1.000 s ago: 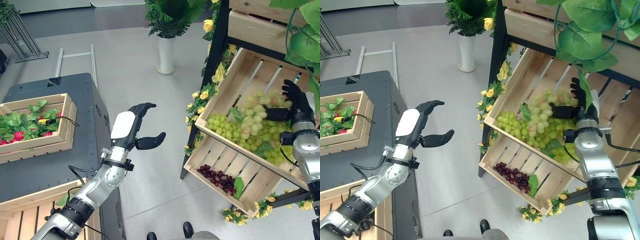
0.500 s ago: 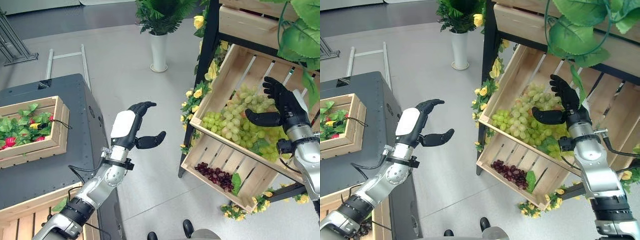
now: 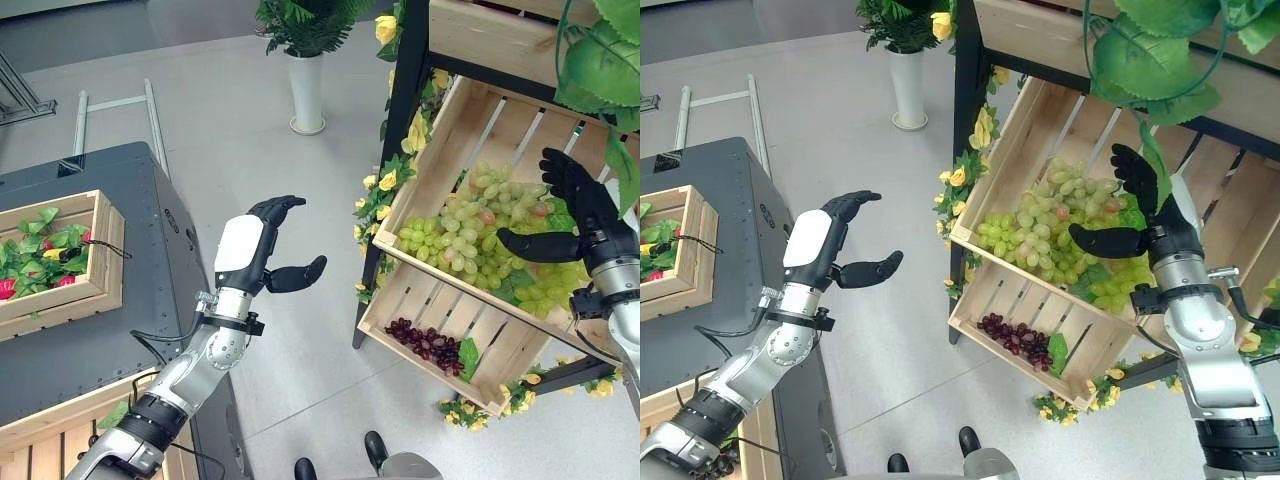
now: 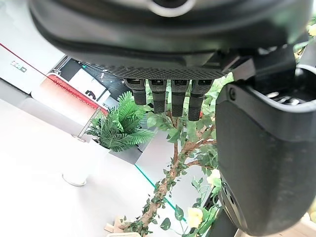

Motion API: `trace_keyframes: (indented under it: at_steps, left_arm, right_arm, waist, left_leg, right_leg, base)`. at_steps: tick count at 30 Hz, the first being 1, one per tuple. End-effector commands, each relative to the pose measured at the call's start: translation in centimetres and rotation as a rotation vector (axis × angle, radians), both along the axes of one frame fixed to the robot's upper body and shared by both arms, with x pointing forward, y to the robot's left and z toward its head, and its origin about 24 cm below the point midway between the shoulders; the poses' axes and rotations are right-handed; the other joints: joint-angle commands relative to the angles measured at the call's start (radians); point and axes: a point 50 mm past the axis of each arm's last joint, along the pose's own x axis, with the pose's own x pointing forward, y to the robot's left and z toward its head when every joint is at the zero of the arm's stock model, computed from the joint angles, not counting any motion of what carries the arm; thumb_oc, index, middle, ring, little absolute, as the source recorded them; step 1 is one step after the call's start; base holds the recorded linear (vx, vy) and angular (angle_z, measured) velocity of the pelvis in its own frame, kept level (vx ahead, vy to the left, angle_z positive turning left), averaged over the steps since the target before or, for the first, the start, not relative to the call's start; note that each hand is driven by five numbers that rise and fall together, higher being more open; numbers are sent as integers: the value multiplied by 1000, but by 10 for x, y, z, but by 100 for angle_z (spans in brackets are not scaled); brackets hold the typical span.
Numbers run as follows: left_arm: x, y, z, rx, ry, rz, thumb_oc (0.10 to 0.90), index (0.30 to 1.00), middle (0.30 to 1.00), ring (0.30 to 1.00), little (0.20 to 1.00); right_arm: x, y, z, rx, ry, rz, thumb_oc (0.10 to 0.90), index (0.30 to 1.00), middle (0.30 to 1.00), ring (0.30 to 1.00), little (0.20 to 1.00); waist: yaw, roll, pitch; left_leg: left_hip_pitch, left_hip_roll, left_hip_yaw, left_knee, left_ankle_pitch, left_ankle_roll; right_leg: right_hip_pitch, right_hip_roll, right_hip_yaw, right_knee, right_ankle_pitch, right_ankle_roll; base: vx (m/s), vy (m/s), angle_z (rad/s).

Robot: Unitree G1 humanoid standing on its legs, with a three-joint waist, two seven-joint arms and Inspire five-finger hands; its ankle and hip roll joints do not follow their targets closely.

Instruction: Pick up the fruits from the basket on one side to the basket on the other side

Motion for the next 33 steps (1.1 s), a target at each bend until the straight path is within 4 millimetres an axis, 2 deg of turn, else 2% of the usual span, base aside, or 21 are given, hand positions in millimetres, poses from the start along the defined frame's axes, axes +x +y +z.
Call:
trace_keyframes:
  at_steps: [1,5,9,13,20,26,33]
  left_arm:
    - [6,-1,41,-38,-221,-29,800,900,900,900,900]
    - [5,-1,40,-45,-230,-14,800,900,900,900,900]
    - [4,-3,38,-49,-228,-7,800,900,900,900,900]
    - [1,-3,34,-46,-231,-2,800,900,900,900,900]
    - [1,-1,37,-48,-239,6,800,900,900,900,900]
    - [1,2,33,-61,-231,27,800,900,900,900,900]
    - [-3,13,29,-54,-253,75,800,900,900,900,900]
  right_arm:
    - [-14,13,66,-48,-342,128,800,900,900,900,900]
    - [-24,26,77,-32,-475,196,800,900,900,900,900]
    - [-32,32,87,-74,-597,168,800,900,900,900,900]
    - [-36,44,93,108,-624,333,800,900,900,900,900]
    - [-29,73,72,337,-521,570,800,900,900,900,900]
    - [-16,90,46,464,-384,640,800,900,900,900,900]
    - [-6,105,25,595,-275,708,800,900,900,900,900]
  waist:
    - [21,-4,-76]
    - [26,0,-76]
    - [32,3,-77]
    - [47,7,-76]
    - [78,13,-76]
    - [107,11,-75]
    - [143,7,-74]
  left_leg:
    - [-8,7,-61,9,-80,-7]
    - [-9,5,-68,9,-80,-6]
    - [-11,1,-77,9,-82,-4]
    - [-15,-5,-86,9,-80,-5]
    - [-19,-15,-105,9,-76,-5]
    - [-21,-26,-124,9,-71,-3]
    - [-24,-34,-152,9,-64,0]
  right_leg:
    - [-18,48,-46,61,-10,-2]
    - [-18,49,-46,64,-14,-4]
    - [-16,49,-48,65,-18,-5]
    - [-14,45,-54,63,-18,-7]
    - [-4,31,-80,49,-12,-6]
    - [4,22,-106,39,-9,-6]
    - [14,16,-137,43,-20,-14]
  base:
    - [0,0,0]
    - [0,0,0]
    - [0,0,0]
    - [0,0,0]
    - [2,-1,1]
    - [-5,-19,12]
    - [-16,-32,16]
